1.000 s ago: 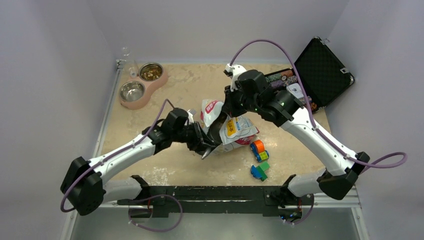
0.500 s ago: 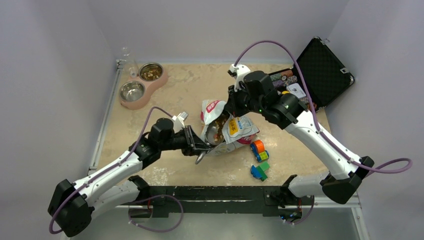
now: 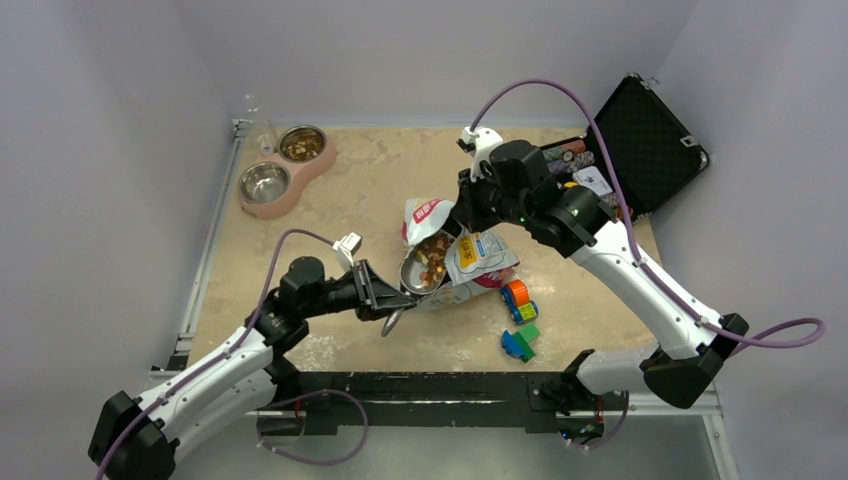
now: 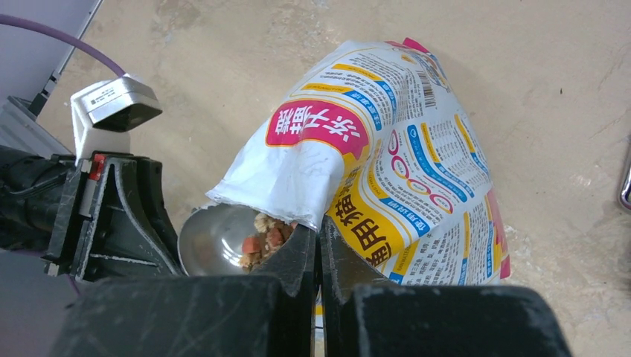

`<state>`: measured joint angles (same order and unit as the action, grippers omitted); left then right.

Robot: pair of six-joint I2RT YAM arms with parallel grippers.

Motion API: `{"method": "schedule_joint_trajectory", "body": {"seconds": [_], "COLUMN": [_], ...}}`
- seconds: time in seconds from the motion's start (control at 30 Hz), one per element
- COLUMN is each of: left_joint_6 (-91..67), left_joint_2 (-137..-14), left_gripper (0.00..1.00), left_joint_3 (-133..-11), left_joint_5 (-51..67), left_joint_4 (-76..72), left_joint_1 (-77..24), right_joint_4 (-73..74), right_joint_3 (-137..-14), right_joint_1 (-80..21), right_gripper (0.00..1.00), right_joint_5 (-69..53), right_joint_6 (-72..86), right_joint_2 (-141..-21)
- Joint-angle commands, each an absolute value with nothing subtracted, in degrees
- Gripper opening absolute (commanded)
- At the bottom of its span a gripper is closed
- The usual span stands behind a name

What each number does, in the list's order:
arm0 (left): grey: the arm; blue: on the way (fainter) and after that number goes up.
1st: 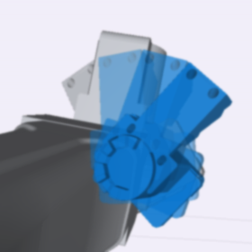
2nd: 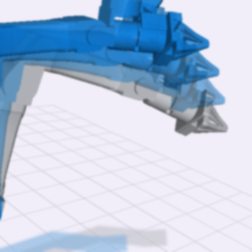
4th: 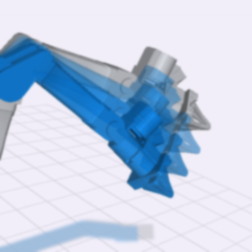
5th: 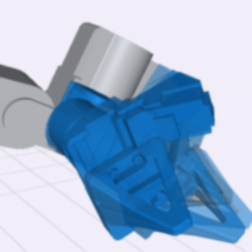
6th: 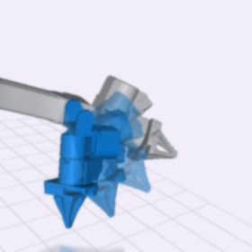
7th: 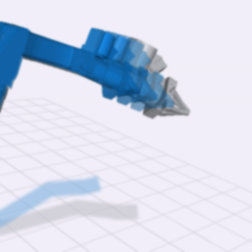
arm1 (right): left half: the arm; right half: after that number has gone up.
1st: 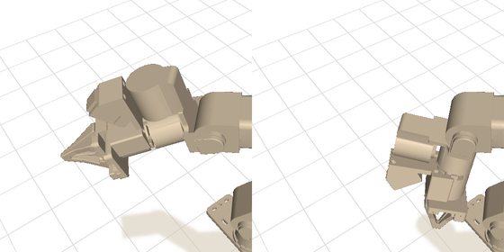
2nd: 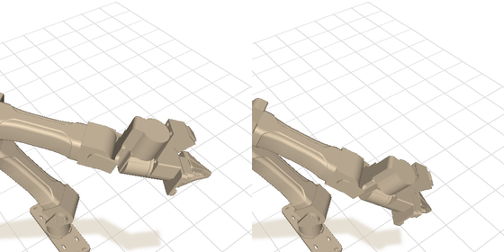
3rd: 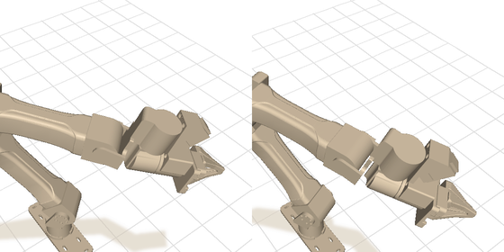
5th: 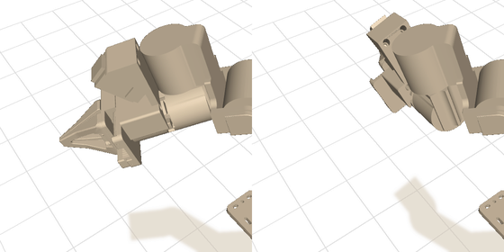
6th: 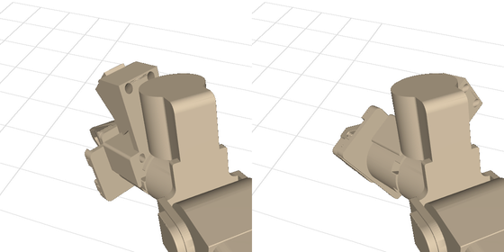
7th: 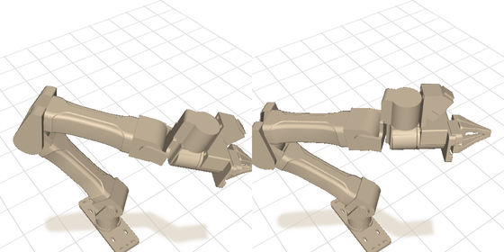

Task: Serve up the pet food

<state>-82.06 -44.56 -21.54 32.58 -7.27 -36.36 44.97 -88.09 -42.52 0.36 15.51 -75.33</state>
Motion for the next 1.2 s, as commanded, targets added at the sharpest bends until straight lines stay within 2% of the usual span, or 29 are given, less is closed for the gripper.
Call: {"method": "schedule_joint_trajectory", "body": {"seconds": [0.0, 0.17, 0.4, 0.73, 0.93, 1.17], "left_joint_6": [-84.7, -87.2, -90.1, -91.4, -89.5, -91.8], "left_joint_2": [-47.5, -49.7, -42.7, -32.1, -27.7, -25.7], "left_gripper": [0.0, 0.0, 0.0, 0.0, 0.0, 0.0], "left_joint_3": [-18.1, -17.4, -15.9, -20.6, -28.2, -33.3], "left_joint_5": [31.0, 31.5, 32.4, 35.6, 36.8, 35.5], "left_joint_4": [-13.8, -21.3, -18.2, -1.7, 10.6, 14.6], "left_joint_1": [-35.4, -35.3, -35.2, -35.2, -35.2, -35.1], "right_joint_4": [39.2, 40.0, 39.5, 39.8, 39.5, 39.4], "right_joint_3": [-92.9, -93.9, -92.4, -94.6, -94.5, -92.9], "right_joint_1": [-41.1, -41.1, -41.1, -41.1, -40.5, -38.6], "right_gripper": [0.0, 0.0, 0.0, 0.0, 0.0, 0.0], "right_joint_5": [2.3, 1.9, 1.7, 4.6, 4.9, 4.9], "right_joint_6": [14.3, 14.0, 14.3, 14.5, 15.0, 15.5], "right_joint_2": [-71.0, -71.1, -70.6, -71.9, -72.7, -72.4]}}
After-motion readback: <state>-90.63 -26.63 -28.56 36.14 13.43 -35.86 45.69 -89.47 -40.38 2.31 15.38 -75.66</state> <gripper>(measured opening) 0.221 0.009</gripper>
